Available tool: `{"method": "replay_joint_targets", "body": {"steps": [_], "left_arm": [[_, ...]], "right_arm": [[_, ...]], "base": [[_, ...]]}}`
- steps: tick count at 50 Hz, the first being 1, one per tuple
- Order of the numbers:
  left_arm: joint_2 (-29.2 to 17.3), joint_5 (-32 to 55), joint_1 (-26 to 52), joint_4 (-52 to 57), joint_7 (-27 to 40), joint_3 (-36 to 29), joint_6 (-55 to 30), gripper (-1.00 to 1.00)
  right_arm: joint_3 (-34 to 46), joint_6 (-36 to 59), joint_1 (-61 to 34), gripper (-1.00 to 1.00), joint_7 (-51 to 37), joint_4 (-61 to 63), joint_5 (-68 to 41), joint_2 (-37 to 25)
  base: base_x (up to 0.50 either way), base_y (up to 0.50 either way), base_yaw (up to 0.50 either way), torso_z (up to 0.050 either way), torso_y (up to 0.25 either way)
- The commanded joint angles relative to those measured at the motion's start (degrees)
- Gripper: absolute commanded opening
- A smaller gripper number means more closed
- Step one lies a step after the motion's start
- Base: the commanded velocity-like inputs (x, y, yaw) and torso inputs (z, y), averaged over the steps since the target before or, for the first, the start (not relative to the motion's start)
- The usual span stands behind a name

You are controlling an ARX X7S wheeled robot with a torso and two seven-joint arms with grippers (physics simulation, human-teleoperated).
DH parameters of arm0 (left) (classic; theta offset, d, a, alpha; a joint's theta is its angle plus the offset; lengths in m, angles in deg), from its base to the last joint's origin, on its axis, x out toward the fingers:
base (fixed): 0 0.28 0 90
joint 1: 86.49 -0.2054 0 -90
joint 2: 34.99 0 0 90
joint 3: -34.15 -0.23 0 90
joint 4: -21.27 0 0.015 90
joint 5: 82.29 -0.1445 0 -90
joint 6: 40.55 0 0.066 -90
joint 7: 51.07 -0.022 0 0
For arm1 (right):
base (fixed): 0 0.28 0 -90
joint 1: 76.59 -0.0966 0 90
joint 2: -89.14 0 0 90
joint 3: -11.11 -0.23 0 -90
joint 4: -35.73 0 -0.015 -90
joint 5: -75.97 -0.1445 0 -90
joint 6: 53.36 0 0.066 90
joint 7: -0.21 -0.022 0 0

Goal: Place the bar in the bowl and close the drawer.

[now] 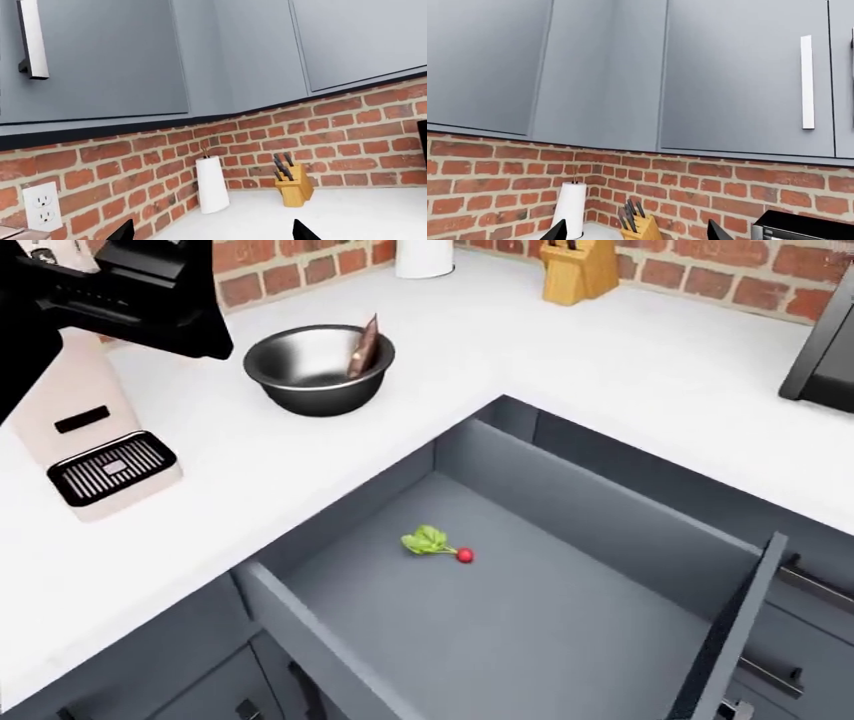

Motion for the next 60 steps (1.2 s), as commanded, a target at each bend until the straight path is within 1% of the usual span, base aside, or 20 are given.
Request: {"method": "replay_joint_targets", "body": {"steps": [1,9,28,31,37,40,44,48,53,57,60], "left_arm": [[1.4,-1.7,-0.3,-0.1,-0.9,2.0,0.3,1.00],[1.4,-1.7,-0.6,-0.2,-0.8,2.1,0.4,1.00],[1.2,-1.5,-1.1,0.5,-0.2,2.6,0.1,1.00],[1.2,-1.6,-1.3,0.6,-0.3,2.6,0.1,1.00],[1.1,-1.9,-2.0,0.5,-0.5,2.6,0.5,1.00],[0.9,-2.3,-2.7,0.7,-0.6,2.5,0.9,1.00],[0.8,-2.6,-3.3,0.5,-0.7,2.4,1.3,1.00],[0.9,-3.0,-4.0,0.5,-0.9,2.3,1.7,1.00],[0.8,-3.3,-4.6,0.5,-1.0,2.2,2.1,1.00],[0.8,-3.2,-4.8,0.3,-1.2,2.3,2.1,1.00],[0.8,-3.2,-4.8,0.2,-1.2,2.4,2.1,1.00]], "right_arm": [[-1.4,-0.1,0.3,1.00,1.2,1.2,0.6,1.0],[-1.5,-0.1,0.5,1.00,1.3,1.2,1.0,0.7],[-3.0,-1.2,1.5,1.00,0.5,2.6,2.3,-0.4],[-4.0,-1.9,3.4,1.00,-0.6,3.2,2.4,-1.8],[-9.0,-5.3,11.5,1.00,-4.1,6.3,0.0,-6.9],[-15.5,-7.4,21.2,1.00,-4.6,8.8,-0.1,-9.1],[-29.3,-6.6,35.5,1.00,-4.3,11.3,-0.8,-9.1],[-39.6,-3.2,43.6,1.00,-4.7,12.2,-2.6,-7.3],[-48.8,1.3,50.6,1.00,-4.9,12.7,-3.8,-3.9],[-58.0,6.7,57.1,1.00,-4.1,12.7,-3.9,0.6],[-63.4,10.0,60.5,1.00,-2.9,12.5,-3.7,3.3]], "base": [[0.34,-0.37,0.00,0.000,0.010],[0.30,-0.33,0.00,0.000,0.003],[0.00,0.00,0.00,0.000,0.001],[0.00,0.00,0.00,0.000,0.000],[0.00,0.00,0.00,0.000,0.000],[0.00,0.00,0.00,0.000,0.000],[0.00,0.00,0.00,0.000,0.000],[0.00,0.00,0.00,0.000,0.000],[0.00,0.00,0.00,0.000,0.000],[0.00,0.00,0.00,0.000,0.000],[0.00,0.00,0.00,0.000,0.000]]}}
